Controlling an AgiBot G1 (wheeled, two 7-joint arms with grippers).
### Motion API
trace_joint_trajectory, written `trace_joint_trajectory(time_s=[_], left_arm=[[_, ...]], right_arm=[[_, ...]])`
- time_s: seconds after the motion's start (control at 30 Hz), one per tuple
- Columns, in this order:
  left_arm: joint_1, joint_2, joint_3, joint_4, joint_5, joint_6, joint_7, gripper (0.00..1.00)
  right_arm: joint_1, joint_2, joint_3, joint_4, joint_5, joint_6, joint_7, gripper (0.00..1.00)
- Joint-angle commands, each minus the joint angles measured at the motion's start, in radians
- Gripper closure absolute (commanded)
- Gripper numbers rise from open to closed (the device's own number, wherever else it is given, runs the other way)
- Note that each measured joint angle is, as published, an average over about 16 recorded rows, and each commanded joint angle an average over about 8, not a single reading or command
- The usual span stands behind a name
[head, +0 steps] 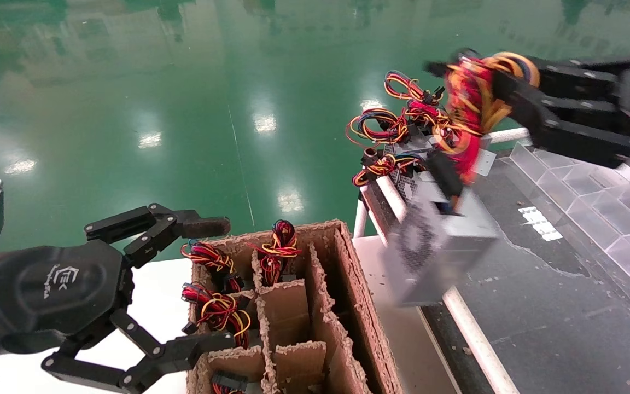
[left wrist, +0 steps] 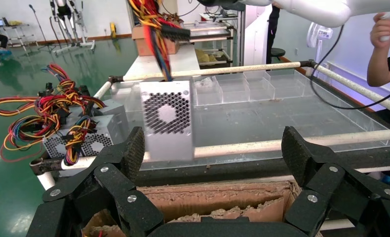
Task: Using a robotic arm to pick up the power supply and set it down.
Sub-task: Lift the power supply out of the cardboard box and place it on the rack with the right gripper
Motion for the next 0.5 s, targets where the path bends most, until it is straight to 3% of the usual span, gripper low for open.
trace_joint_trajectory(time_s=[0.03, 0.27, 0.5], left_arm=[[0.000, 0.000, 0.000, 0.000, 0.000, 0.000, 0.000, 0.00], [0.000, 0.000, 0.000, 0.000, 0.000, 0.000, 0.000, 0.00], [0.000, 0.000, 0.000, 0.000, 0.000, 0.000, 0.000, 0.00]], right_arm=[[-0.017, 0.044, 0.003, 0.003, 0.006, 0.001, 0.005, 1.00], [-0.070, 0.145, 0.015, -0.030, 0.025, 0.006, -0.027, 1.00], [-0.089, 0.175, 0.013, -0.103, 0.019, 0.008, -0.078, 1.00]])
